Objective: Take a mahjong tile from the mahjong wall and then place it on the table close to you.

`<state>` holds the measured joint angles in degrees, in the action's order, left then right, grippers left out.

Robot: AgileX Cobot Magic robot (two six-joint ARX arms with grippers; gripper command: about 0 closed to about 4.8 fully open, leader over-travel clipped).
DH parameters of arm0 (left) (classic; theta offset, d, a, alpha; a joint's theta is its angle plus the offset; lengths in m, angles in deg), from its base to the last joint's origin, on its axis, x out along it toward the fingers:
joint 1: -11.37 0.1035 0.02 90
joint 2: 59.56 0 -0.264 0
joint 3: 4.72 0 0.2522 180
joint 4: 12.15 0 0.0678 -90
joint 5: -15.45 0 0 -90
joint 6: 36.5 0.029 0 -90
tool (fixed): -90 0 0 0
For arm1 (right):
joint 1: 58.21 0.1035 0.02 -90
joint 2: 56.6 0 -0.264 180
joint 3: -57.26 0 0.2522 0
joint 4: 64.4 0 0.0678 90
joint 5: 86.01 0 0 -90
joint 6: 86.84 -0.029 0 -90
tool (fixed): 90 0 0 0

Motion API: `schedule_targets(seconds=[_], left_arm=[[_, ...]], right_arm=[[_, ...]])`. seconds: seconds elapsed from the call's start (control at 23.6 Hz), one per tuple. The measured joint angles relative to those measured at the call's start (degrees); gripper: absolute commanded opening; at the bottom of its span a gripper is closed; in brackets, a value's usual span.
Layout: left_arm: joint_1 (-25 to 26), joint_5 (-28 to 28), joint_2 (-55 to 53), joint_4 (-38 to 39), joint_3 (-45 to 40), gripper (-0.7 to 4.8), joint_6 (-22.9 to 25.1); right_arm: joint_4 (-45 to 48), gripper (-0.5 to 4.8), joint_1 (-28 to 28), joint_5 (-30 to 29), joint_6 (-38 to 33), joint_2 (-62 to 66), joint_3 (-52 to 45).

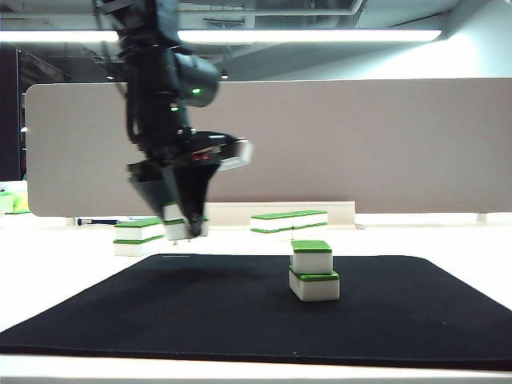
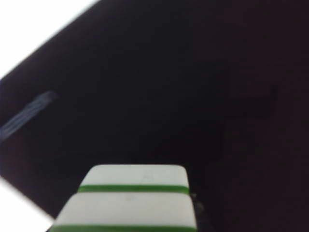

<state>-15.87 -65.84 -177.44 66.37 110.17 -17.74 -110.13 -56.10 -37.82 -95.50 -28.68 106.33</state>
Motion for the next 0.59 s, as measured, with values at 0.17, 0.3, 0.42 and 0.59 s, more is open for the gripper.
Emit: schedule_targets(seconds=[0.17, 0.3, 0.42, 0.59], left_arm=[[-3.76, -0.15, 0.00, 0.31, 0.02, 2.04, 6.49], [-6.95, -0.15, 0.00, 0.42, 0.02, 2.04, 13.09], [-9.49, -0.33, 0.00, 0.22, 0.00, 2.04, 17.46], [-12.09, -0.37, -1.05, 0.57, -0.04, 2.04, 18.75]], right_arm=[[0.00, -0.01, 0.00, 0.00, 0.00, 0.00, 0.00], [0.00, -0.01, 0.00, 0.00, 0.00, 0.00, 0.00], [0.00, -0.01, 0.00, 0.00, 0.00, 0.00, 0.00], [-0.02, -0.01, 0.00, 0.00, 0.00, 0.00, 0.00]])
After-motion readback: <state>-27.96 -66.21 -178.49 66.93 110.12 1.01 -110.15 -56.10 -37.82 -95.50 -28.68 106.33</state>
